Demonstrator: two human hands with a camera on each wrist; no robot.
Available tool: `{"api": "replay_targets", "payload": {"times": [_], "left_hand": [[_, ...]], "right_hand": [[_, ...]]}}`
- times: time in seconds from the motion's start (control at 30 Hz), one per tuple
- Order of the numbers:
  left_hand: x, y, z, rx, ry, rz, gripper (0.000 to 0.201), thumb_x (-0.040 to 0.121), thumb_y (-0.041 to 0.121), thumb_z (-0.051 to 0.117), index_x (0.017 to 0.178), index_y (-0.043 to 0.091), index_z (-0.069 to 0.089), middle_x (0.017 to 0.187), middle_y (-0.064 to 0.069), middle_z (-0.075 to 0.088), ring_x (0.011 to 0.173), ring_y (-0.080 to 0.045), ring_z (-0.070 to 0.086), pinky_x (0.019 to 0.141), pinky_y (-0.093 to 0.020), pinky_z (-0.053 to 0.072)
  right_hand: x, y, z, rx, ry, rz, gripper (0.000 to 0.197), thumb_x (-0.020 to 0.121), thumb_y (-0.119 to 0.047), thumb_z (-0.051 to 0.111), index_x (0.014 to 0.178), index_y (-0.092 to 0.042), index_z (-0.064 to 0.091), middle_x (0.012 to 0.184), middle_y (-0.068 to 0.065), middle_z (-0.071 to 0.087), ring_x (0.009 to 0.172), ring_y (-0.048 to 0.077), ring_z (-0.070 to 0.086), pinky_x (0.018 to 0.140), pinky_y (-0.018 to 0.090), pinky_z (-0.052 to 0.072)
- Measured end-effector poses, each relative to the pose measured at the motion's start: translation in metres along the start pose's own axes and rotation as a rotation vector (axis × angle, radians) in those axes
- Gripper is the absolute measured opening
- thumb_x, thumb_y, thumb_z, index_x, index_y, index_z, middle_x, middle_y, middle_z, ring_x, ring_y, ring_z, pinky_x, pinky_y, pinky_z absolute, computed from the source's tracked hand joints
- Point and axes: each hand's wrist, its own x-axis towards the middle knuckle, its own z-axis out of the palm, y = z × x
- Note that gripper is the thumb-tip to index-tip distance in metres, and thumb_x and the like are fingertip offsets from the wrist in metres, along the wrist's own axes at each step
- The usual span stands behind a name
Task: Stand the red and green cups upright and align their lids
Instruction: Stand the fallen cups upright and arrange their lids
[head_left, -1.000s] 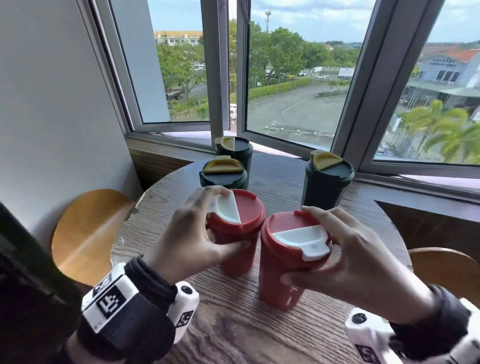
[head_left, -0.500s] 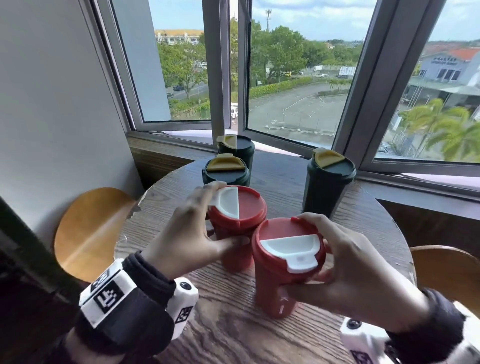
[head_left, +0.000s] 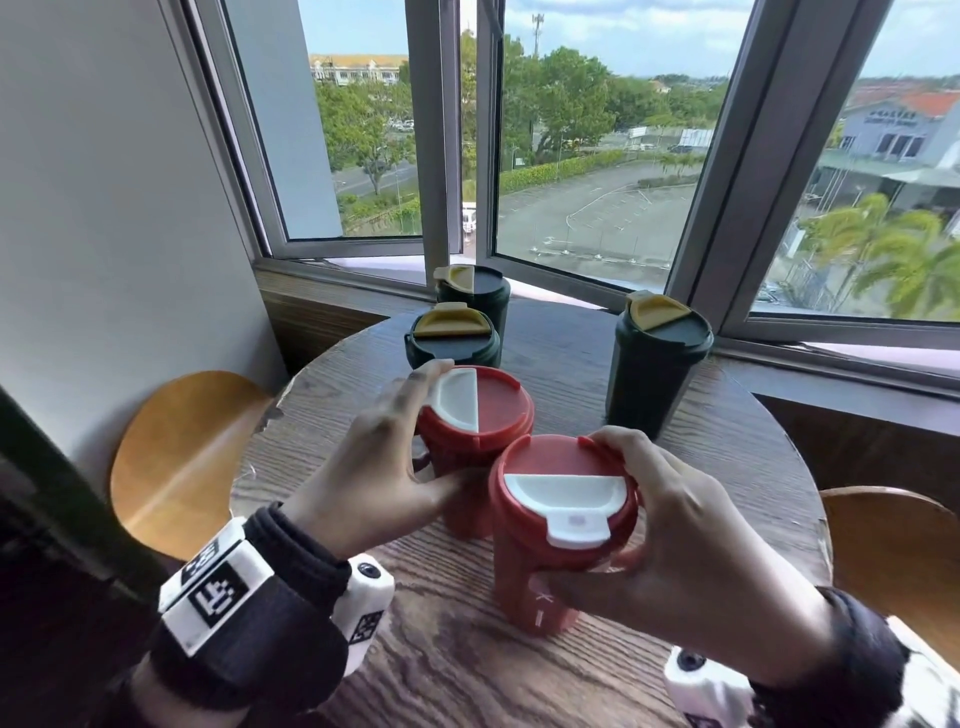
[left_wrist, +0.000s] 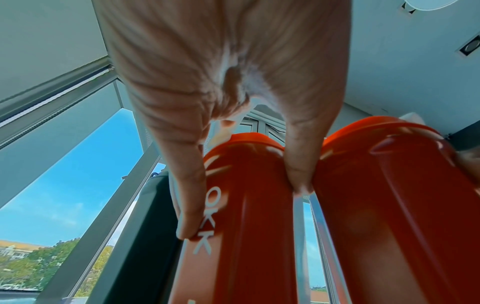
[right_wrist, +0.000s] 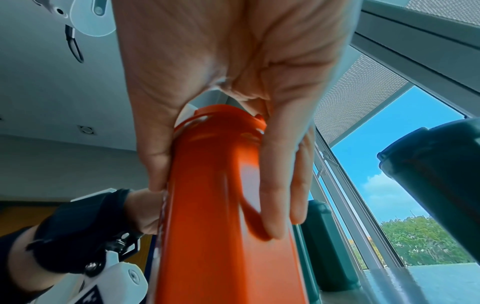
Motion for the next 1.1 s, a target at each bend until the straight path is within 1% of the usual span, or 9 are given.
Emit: {"api": "replay_targets", "payload": {"times": [0.1, 0.2, 0.3, 0.4, 0.53, 0.6, 0.9, 1.0, 1.1], "left_hand": [[0.0, -0.002, 0.001, 0.0, 0.001, 0.003, 0.092, 0.061, 0.051, 0.071, 0.141, 0.03, 0.03, 0.13, 0.006, 0.049, 0.115, -0.009, 0.054, 0.097, -0.036, 0.049], [0.0, -0.001, 0.0, 0.007, 0.015, 0.004, 0.093, 0.061, 0.049, 0.073, 0.142, 0.026, 0.032, 0.132, 0.004, 0.05, 0.117, -0.01, 0.053, 0.099, -0.037, 0.048], [-0.001, 0.001, -0.002, -0.001, 0.026, -0.008, 0.098, 0.057, 0.057, 0.066, 0.142, 0.024, 0.032, 0.132, 0.004, 0.051, 0.117, -0.009, 0.054, 0.098, -0.034, 0.049], [-0.001, 0.003, -0.003, 0.004, 0.04, -0.014, 0.098, 0.055, 0.057, 0.068, 0.141, 0.024, 0.035, 0.131, 0.006, 0.052, 0.116, -0.008, 0.054, 0.097, -0.019, 0.045], [0.002, 0.003, -0.004, 0.08, 0.053, -0.011, 0.094, 0.06, 0.042, 0.078, 0.141, 0.02, 0.036, 0.133, 0.003, 0.053, 0.116, -0.004, 0.05, 0.089, 0.003, 0.03], [0.002, 0.001, -0.005, 0.084, 0.056, -0.011, 0.093, 0.062, 0.032, 0.083, 0.141, 0.019, 0.036, 0.132, 0.002, 0.053, 0.114, -0.004, 0.05, 0.087, 0.007, 0.029], [0.0, -0.003, -0.003, 0.077, 0.073, -0.019, 0.094, 0.063, 0.036, 0.081, 0.143, 0.02, 0.034, 0.133, 0.003, 0.051, 0.117, -0.009, 0.05, 0.095, -0.009, 0.037], [-0.001, -0.005, -0.003, 0.053, 0.036, -0.027, 0.095, 0.064, 0.043, 0.077, 0.144, 0.026, 0.029, 0.133, 0.004, 0.049, 0.12, -0.012, 0.05, 0.102, -0.031, 0.044], [-0.002, -0.007, -0.004, 0.027, 0.005, -0.032, 0.097, 0.062, 0.054, 0.07, 0.144, 0.03, 0.025, 0.135, 0.007, 0.048, 0.124, -0.009, 0.047, 0.101, -0.036, 0.045]], "right_hand": [[0.0, 0.001, 0.0, -0.006, -0.001, 0.006, 0.1, 0.042, -0.072, 0.07, 0.126, -0.022, 0.046, 0.103, -0.027, 0.051, 0.099, -0.021, 0.045, 0.077, -0.006, 0.031], [0.0, 0.002, -0.001, -0.013, -0.013, 0.008, 0.103, 0.043, -0.072, 0.07, 0.128, -0.02, 0.045, 0.105, -0.023, 0.052, 0.103, -0.017, 0.045, 0.079, -0.006, 0.03], [0.001, 0.003, -0.002, -0.007, -0.017, 0.008, 0.102, 0.043, -0.071, 0.071, 0.129, -0.021, 0.045, 0.107, -0.02, 0.054, 0.103, -0.015, 0.047, 0.079, -0.005, 0.032], [0.004, 0.003, -0.002, -0.002, -0.025, 0.0, 0.101, 0.045, -0.07, 0.07, 0.128, -0.018, 0.046, 0.106, -0.021, 0.053, 0.098, -0.019, 0.047, 0.08, -0.007, 0.03], [0.007, 0.004, -0.001, -0.005, -0.02, -0.017, 0.104, 0.047, -0.071, 0.067, 0.13, -0.012, 0.046, 0.107, -0.016, 0.053, 0.095, -0.015, 0.046, 0.081, -0.008, 0.027], [0.008, 0.005, -0.001, -0.009, -0.015, -0.028, 0.105, 0.047, -0.072, 0.067, 0.131, -0.012, 0.046, 0.109, -0.015, 0.053, 0.096, -0.013, 0.046, 0.082, -0.008, 0.027], [0.013, 0.011, 0.0, -0.017, -0.01, -0.027, 0.105, 0.048, -0.065, 0.075, 0.133, -0.013, 0.043, 0.112, -0.013, 0.053, 0.098, -0.009, 0.046, 0.084, -0.008, 0.027], [0.012, 0.014, 0.001, -0.024, -0.021, -0.023, 0.108, 0.048, -0.069, 0.072, 0.136, -0.016, 0.039, 0.117, -0.014, 0.051, 0.101, -0.01, 0.046, 0.087, -0.007, 0.027], [0.01, 0.017, -0.002, -0.013, -0.043, -0.014, 0.115, 0.043, -0.078, 0.068, 0.138, -0.022, 0.035, 0.119, -0.022, 0.047, 0.107, -0.014, 0.045, 0.089, -0.004, 0.03]]}}
